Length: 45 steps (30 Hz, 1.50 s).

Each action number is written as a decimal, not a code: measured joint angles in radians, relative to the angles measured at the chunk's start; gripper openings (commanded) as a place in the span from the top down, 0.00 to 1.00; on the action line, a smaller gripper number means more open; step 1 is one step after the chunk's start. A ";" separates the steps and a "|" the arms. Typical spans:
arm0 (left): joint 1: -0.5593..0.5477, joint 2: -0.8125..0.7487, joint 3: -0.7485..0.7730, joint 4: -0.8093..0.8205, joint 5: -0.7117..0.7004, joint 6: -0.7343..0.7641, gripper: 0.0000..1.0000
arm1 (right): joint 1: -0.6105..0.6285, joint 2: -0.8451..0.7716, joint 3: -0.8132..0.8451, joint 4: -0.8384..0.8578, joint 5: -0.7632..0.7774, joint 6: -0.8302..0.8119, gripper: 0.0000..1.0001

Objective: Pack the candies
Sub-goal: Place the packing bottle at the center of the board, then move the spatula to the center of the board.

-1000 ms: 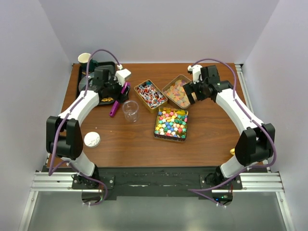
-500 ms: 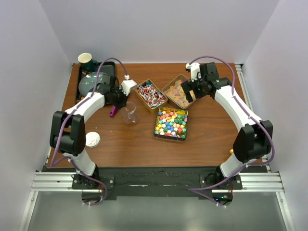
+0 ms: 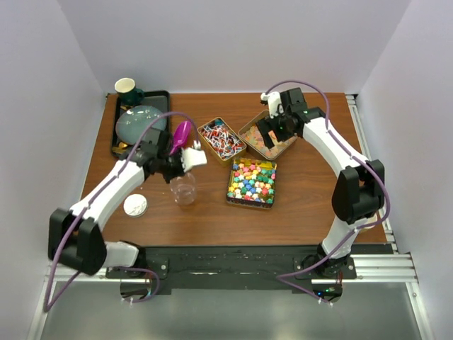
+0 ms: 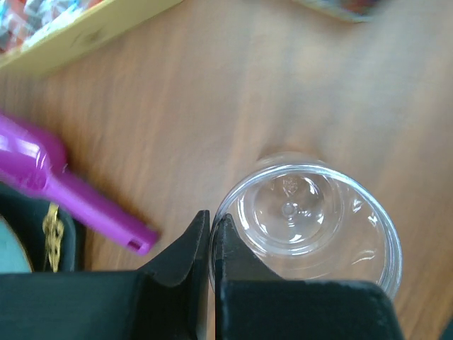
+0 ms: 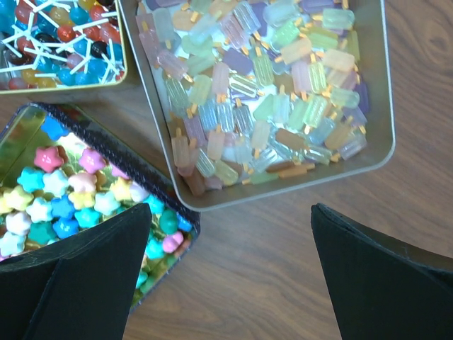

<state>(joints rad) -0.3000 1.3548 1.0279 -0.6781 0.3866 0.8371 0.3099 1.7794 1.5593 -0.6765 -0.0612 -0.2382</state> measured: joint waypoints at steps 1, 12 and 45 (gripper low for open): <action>-0.039 -0.041 -0.030 -0.003 0.012 0.019 1.00 | 0.006 0.015 0.010 0.000 0.002 -0.002 0.01; -0.249 -0.203 -0.192 0.090 0.190 -0.007 1.00 | 0.066 0.052 0.028 -0.006 0.018 -0.012 0.01; 0.067 0.230 0.171 0.283 -0.321 -0.508 0.52 | 0.077 -0.130 -0.048 0.008 0.010 -0.016 0.01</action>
<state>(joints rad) -0.2329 1.5852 1.1988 -0.3954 0.0654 0.3290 0.3874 1.6497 1.5116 -0.6689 -0.0517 -0.2543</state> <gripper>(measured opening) 0.560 0.986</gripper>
